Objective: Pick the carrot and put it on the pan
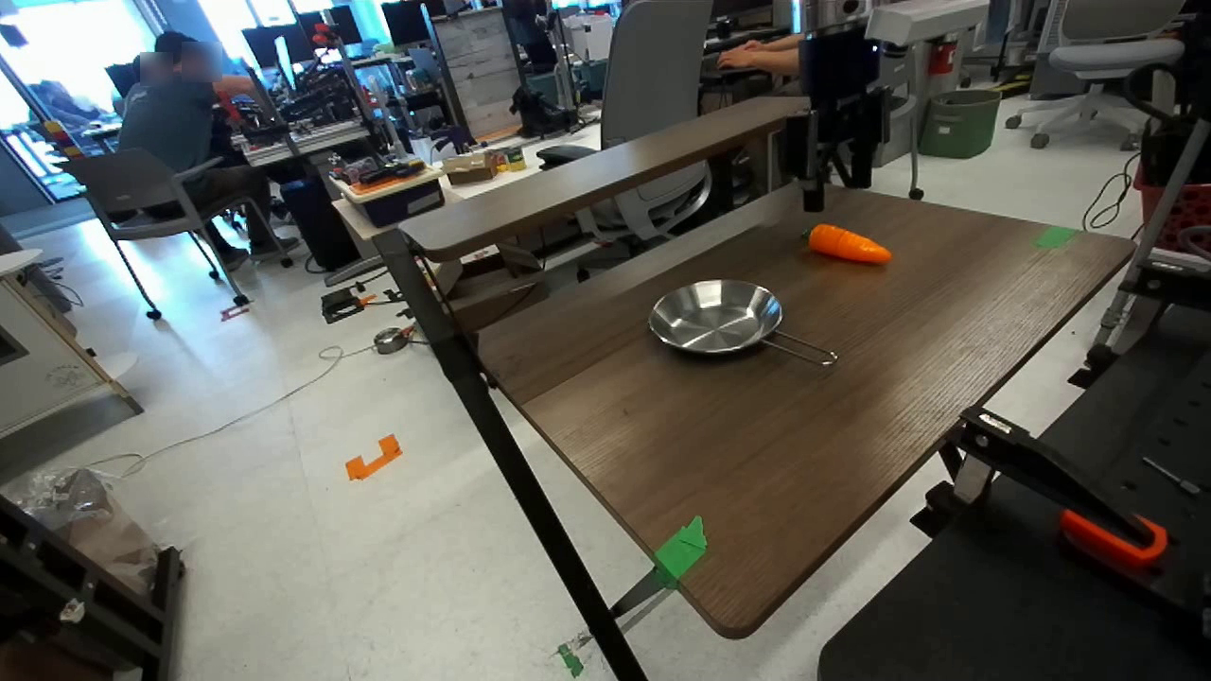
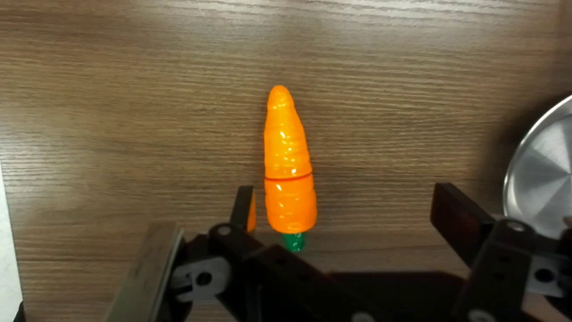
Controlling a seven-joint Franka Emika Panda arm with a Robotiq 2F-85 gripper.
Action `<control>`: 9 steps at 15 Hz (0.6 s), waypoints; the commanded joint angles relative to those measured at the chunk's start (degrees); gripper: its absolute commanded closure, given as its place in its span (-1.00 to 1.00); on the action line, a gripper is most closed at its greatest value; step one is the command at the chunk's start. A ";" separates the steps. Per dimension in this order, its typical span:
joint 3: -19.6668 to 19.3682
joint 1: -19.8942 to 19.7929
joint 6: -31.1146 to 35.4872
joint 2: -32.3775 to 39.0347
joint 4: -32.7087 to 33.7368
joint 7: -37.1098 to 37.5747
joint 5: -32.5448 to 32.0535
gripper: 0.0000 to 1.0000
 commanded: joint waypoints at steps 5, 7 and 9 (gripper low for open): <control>-1.10 -1.02 -1.25 2.46 0.74 -0.57 -0.46 -1.00; -1.24 -1.11 -1.38 3.22 0.94 -0.60 -0.45 -1.00; -1.32 -1.10 -1.61 3.84 1.30 -0.59 -0.52 -1.00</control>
